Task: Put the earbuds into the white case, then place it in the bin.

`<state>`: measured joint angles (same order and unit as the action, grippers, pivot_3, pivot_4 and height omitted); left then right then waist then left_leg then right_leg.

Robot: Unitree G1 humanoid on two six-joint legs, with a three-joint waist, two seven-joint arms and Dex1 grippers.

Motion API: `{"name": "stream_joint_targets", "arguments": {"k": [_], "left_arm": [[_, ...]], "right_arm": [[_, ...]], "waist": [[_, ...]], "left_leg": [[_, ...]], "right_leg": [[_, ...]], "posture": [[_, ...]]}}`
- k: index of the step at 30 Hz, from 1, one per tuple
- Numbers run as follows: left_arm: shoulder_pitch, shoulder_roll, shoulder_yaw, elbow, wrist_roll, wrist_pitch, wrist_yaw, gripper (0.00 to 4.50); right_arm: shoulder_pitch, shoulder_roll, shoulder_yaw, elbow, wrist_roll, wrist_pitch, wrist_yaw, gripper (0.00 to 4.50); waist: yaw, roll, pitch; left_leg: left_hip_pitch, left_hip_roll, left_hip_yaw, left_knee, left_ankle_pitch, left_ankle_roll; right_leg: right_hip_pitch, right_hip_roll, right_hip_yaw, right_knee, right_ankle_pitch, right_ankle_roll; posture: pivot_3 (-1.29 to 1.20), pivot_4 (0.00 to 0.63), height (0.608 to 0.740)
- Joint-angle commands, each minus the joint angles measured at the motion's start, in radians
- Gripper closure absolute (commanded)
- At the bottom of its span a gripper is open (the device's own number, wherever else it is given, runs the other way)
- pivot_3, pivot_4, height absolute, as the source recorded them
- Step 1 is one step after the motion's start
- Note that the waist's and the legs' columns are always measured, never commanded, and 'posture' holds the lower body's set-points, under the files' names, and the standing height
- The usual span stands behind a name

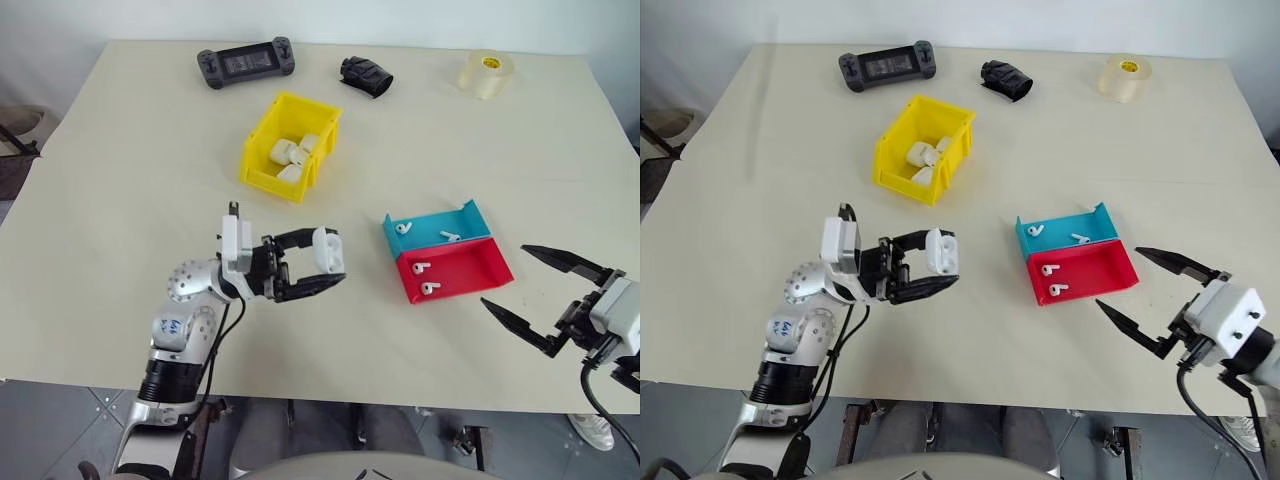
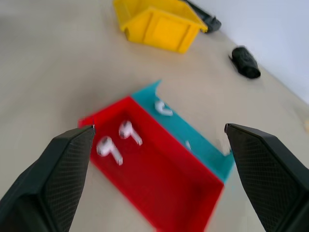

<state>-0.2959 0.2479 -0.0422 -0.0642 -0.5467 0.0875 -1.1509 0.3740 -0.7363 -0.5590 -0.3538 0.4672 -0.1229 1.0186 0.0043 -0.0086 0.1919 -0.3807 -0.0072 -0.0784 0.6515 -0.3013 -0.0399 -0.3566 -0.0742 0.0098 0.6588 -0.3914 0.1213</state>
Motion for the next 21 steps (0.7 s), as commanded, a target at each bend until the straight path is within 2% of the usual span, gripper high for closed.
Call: {"name": "stream_joint_targets", "arguments": {"k": [1,7,12,17,21], "left_arm": [[0.014,-0.020,-0.019,-0.027,0.006,-0.041,0.014,1.69],[0.045,-0.034,-0.024,-0.050,-0.002,-0.053,0.040,1.69],[0.065,-0.035,-0.027,-0.058,-0.006,-0.058,0.043,1.69],[0.090,-0.010,-0.021,-0.053,0.000,-0.066,0.031,1.69],[0.097,0.002,-0.020,-0.061,-0.005,-0.060,0.039,1.69]], "right_arm": [[0.009,-0.023,-0.043,0.039,0.000,-0.040,0.040,0.00],[-0.029,-0.086,-0.014,0.053,-0.003,0.008,0.067,0.00],[-0.112,-0.223,0.104,-0.015,-0.053,0.221,0.031,0.00],[-0.294,-0.348,0.267,-0.075,-0.051,0.444,0.036,0.00],[-0.403,-0.409,0.391,-0.101,-0.082,0.534,0.058,0.00]], "waist": [[-0.003,0.000,0.000],[-0.005,0.000,0.000],[-0.003,0.000,0.000],[-0.003,0.000,0.000],[0.002,0.000,0.000]], "left_leg": [[0.000,0.000,0.001,0.000,0.000,0.000],[0.008,0.001,0.007,-0.003,0.000,0.001],[0.009,0.002,0.007,-0.003,-0.001,0.001],[0.009,0.002,0.006,-0.002,-0.001,0.001],[0.009,0.002,0.005,-0.003,-0.001,0.002]], "right_leg": [[0.000,0.001,0.001,0.000,0.000,0.000],[0.003,0.002,0.008,-0.001,0.000,0.000],[0.004,0.002,0.010,-0.001,0.000,0.000],[0.003,0.002,0.011,-0.001,0.000,0.000],[0.003,0.002,0.011,-0.002,0.000,0.000]], "posture": [[0.00,0.150,0.740],[0.00,0.150,0.740],[0.00,0.150,0.740],[0.00,0.150,0.740],[0.00,0.150,0.740]]}}
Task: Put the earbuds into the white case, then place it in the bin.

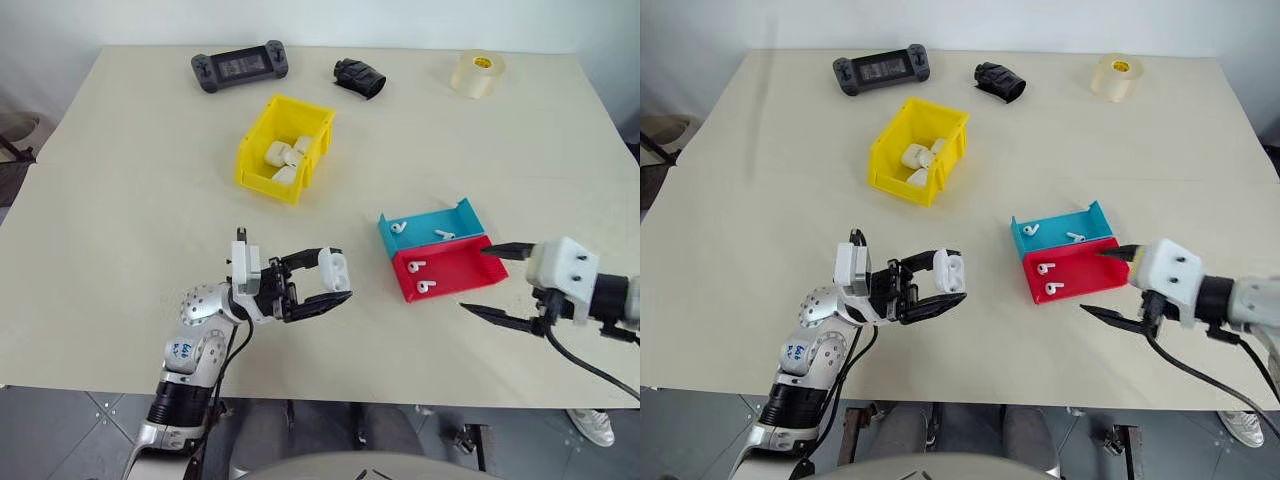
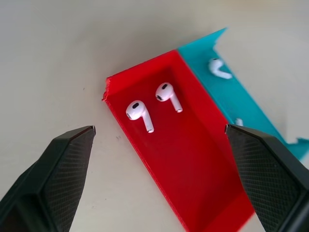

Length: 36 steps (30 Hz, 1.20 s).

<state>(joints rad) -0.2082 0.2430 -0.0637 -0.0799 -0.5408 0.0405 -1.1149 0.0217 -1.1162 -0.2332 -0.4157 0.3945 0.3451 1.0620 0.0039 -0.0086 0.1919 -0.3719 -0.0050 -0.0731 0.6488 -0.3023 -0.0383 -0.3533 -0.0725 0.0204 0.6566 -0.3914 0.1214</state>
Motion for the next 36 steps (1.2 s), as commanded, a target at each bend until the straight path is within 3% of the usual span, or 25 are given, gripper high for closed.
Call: {"name": "stream_joint_targets", "arguments": {"k": [1,5,9,22,25,30,36], "left_arm": [[0.010,0.012,0.001,-0.045,-0.010,-0.013,0.000,1.69],[0.006,0.018,-0.002,-0.047,-0.009,-0.007,0.001,1.69],[-0.003,0.016,-0.003,-0.043,-0.008,-0.006,0.004,1.69],[0.006,0.013,-0.009,-0.062,-0.008,-0.004,0.036,1.69],[0.000,0.010,-0.010,-0.062,-0.007,-0.002,0.044,1.69],[-0.007,0.008,-0.011,-0.065,-0.013,0.006,0.051,1.69],[-0.009,0.006,-0.012,-0.062,-0.014,0.009,0.051,1.69]], "right_arm": [[-0.110,-0.042,0.132,-0.041,-0.032,0.089,0.034,0.00],[-0.306,-0.051,0.330,-0.003,-0.147,0.113,0.091,0.00],[-0.430,-0.034,0.448,0.035,-0.236,0.092,0.147,0.00],[-0.545,0.043,0.592,0.058,-0.396,0.090,0.204,0.00],[-0.540,0.056,0.600,0.062,-0.411,0.092,0.208,0.59],[-0.528,0.063,0.607,0.076,-0.442,0.078,0.206,2.26],[-0.530,0.057,0.605,0.098,-0.467,0.040,0.228,2.26]], "waist": [[0.004,0.000,0.000],[0.000,0.000,0.000],[-0.001,0.000,0.000],[-0.004,0.000,0.000],[-0.004,0.000,0.000],[-0.004,0.000,0.000],[-0.004,0.000,0.000]], "left_leg": [[0.000,0.000,0.000,0.000,0.000,0.000],[-0.001,-0.001,-0.001,0.000,0.000,0.001],[-0.002,-0.001,-0.001,0.000,-0.001,0.001],[-0.003,0.000,0.000,-0.001,-0.001,0.001],[-0.003,-0.001,0.001,0.000,-0.001,0.001],[-0.003,-0.001,0.001,0.000,-0.001,0.001],[-0.003,-0.001,0.001,-0.001,-0.001,0.001]], "right_leg": [[0.000,-0.001,0.000,0.000,0.000,0.000],[-0.001,-0.002,0.003,-0.002,0.001,0.001],[-0.004,-0.003,0.003,-0.002,0.001,0.001],[-0.006,-0.005,0.005,-0.001,0.001,0.001],[-0.007,-0.005,0.006,-0.001,0.001,0.001],[-0.007,-0.005,0.006,-0.001,0.001,0.001],[-0.007,-0.005,0.006,-0.001,0.001,0.001]], "posture": [[0.00,0.150,0.740],[0.00,0.150,0.740],[0.00,0.150,0.740],[0.00,0.150,0.740],[0.00,0.150,0.740],[0.00,0.150,0.740],[0.00,0.150,0.740]]}}
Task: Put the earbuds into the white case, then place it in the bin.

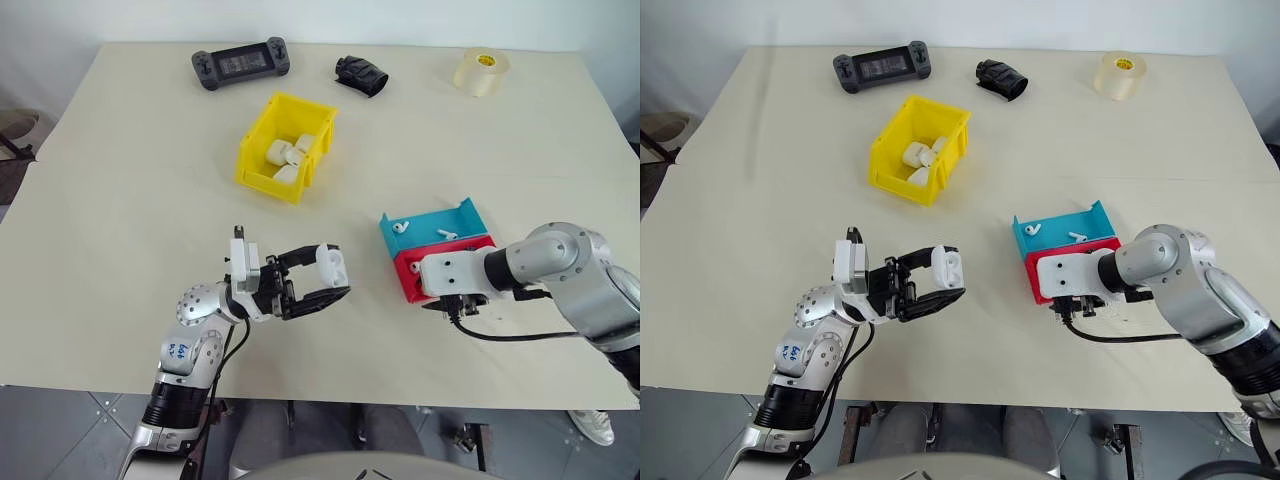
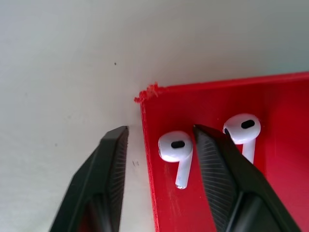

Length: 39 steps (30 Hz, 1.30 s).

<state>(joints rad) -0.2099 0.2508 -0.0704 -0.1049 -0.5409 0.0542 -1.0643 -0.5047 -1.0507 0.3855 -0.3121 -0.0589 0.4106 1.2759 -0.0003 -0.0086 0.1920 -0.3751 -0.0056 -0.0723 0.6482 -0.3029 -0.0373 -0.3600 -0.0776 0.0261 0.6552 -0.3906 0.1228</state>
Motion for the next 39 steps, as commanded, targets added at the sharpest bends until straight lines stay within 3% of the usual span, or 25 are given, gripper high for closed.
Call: {"name": "stream_joint_targets", "arguments": {"k": [1,7,14,21,27,32,36,39], "left_arm": [[-0.007,-0.003,-0.007,-0.039,-0.013,-0.004,0.002,1.69],[-0.011,-0.005,-0.010,-0.042,-0.014,-0.002,0.009,1.69],[-0.008,-0.001,-0.011,-0.045,-0.015,-0.001,0.008,1.69],[-0.004,0.001,-0.012,-0.051,-0.018,0.002,0.006,1.69],[-0.008,0.013,-0.010,-0.050,-0.036,0.017,-0.025,1.69],[-0.034,0.010,-0.008,-0.025,-0.055,0.027,-0.066,1.69],[-0.059,-0.018,-0.016,0.013,-0.066,0.021,-0.097,1.69],[-0.083,-0.046,-0.024,0.047,-0.067,0.020,-0.110,1.69]], "right_arm": [[-0.006,-0.006,-0.013,-0.003,-0.016,-0.029,0.018,2.26],[-0.009,0.010,-0.013,0.006,-0.034,-0.046,0.013,2.26],[-0.005,0.029,-0.016,-0.003,-0.040,-0.039,0.015,4.00],[0.008,0.011,-0.057,-0.033,-0.021,-0.016,0.018,4.00],[0.030,-0.034,-0.206,-0.099,0.133,0.039,0.069,4.00],[0.083,0.047,-0.420,-0.168,0.390,0.133,0.030,4.00],[0.062,0.277,-0.601,-0.205,0.673,0.246,-0.172,4.00],[0.069,0.431,-0.665,-0.248,0.871,0.298,-0.318,4.00]], "waist": [[0.000,0.000,0.000],[0.000,0.000,0.000],[-0.001,0.000,0.000],[0.000,0.000,0.000],[0.001,0.000,0.000],[0.002,0.000,0.000],[-0.001,0.000,0.000],[0.000,0.000,0.000]], "left_leg": [[0.000,0.000,0.000,0.000,0.000,0.000],[0.000,0.000,0.000,0.000,0.000,0.000],[0.000,0.000,0.000,0.000,0.000,0.000],[0.000,0.000,0.000,0.000,0.000,0.000],[0.000,0.000,0.000,0.000,0.000,0.000],[0.000,0.000,0.000,0.000,0.000,0.000],[0.000,0.001,0.000,0.000,0.000,0.000],[0.000,0.000,0.000,0.000,0.000,0.000]], "right_leg": [[0.000,0.000,0.000,0.000,0.000,0.000],[0.000,0.000,0.000,0.000,0.000,0.000],[0.000,0.000,0.000,0.000,0.000,0.000],[0.000,0.000,0.000,0.000,0.000,0.000],[0.000,0.000,0.000,0.000,0.000,0.000],[0.001,0.000,0.000,-0.001,0.000,0.000],[0.001,0.001,0.000,0.000,0.000,0.001],[0.001,0.001,-0.001,0.000,0.001,0.001]], "posture": [[0.00,0.150,0.740],[0.00,0.150,0.740],[0.00,0.150,0.740],[0.00,0.150,0.740],[0.00,0.150,0.740],[0.00,0.150,0.740],[0.00,0.150,0.740],[0.00,0.150,0.740]]}}
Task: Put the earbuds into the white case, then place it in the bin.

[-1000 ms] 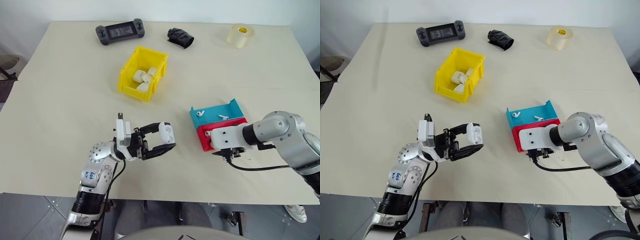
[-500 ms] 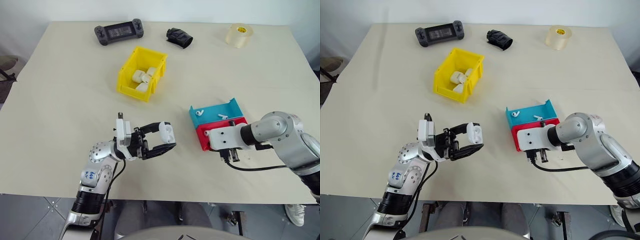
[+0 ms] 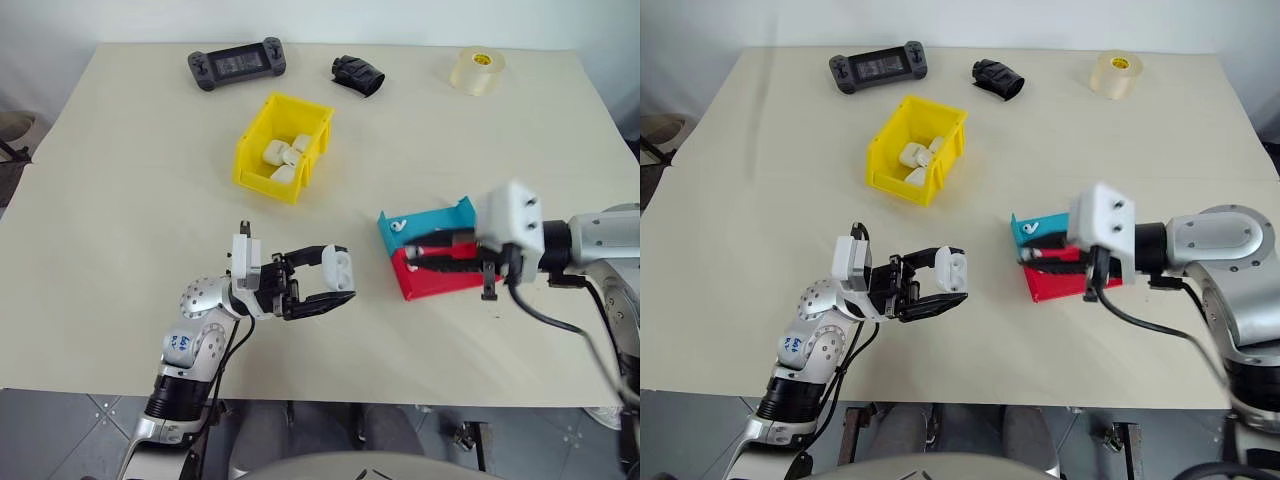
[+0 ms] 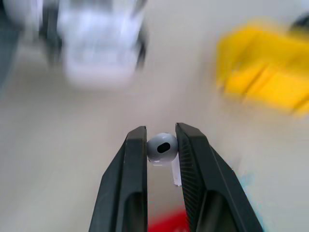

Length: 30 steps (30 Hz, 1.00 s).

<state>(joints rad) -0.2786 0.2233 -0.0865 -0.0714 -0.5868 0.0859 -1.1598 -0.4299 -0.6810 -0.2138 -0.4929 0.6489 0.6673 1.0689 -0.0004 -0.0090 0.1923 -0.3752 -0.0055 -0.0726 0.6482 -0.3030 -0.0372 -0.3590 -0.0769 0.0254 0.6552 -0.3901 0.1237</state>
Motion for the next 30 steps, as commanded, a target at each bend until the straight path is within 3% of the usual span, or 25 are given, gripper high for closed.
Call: {"name": "stream_joint_targets", "arguments": {"k": [1,12,30], "left_arm": [[-0.023,-0.027,-0.010,0.022,-0.023,-0.009,-0.018,1.69],[-0.095,-0.061,0.024,0.056,-0.076,0.038,-0.028,1.69],[-0.140,-0.093,0.033,0.011,-0.115,0.128,0.010,1.69]], "right_arm": [[0.006,0.100,-0.059,-0.088,0.190,0.044,-0.153,4.00],[0.114,0.273,0.047,-0.180,0.229,-0.064,-0.327,4.00],[0.226,0.342,0.196,-0.110,0.069,-0.286,-0.334,4.00]], "waist": [[0.000,0.000,0.000],[-0.001,0.000,0.000],[-0.002,0.000,0.000]], "left_leg": [[0.000,0.000,0.000,0.000,0.000,0.000],[-0.001,-0.001,0.000,0.000,0.000,0.001],[-0.001,-0.001,0.000,0.000,0.000,0.001]], "right_leg": [[-0.001,0.000,0.000,0.001,0.000,0.000],[-0.001,0.000,0.001,0.000,0.001,0.001],[-0.002,0.002,0.002,0.000,0.001,0.001]], "posture": [[0.00,0.150,0.740],[0.00,0.150,0.740],[0.00,0.150,0.740]]}}
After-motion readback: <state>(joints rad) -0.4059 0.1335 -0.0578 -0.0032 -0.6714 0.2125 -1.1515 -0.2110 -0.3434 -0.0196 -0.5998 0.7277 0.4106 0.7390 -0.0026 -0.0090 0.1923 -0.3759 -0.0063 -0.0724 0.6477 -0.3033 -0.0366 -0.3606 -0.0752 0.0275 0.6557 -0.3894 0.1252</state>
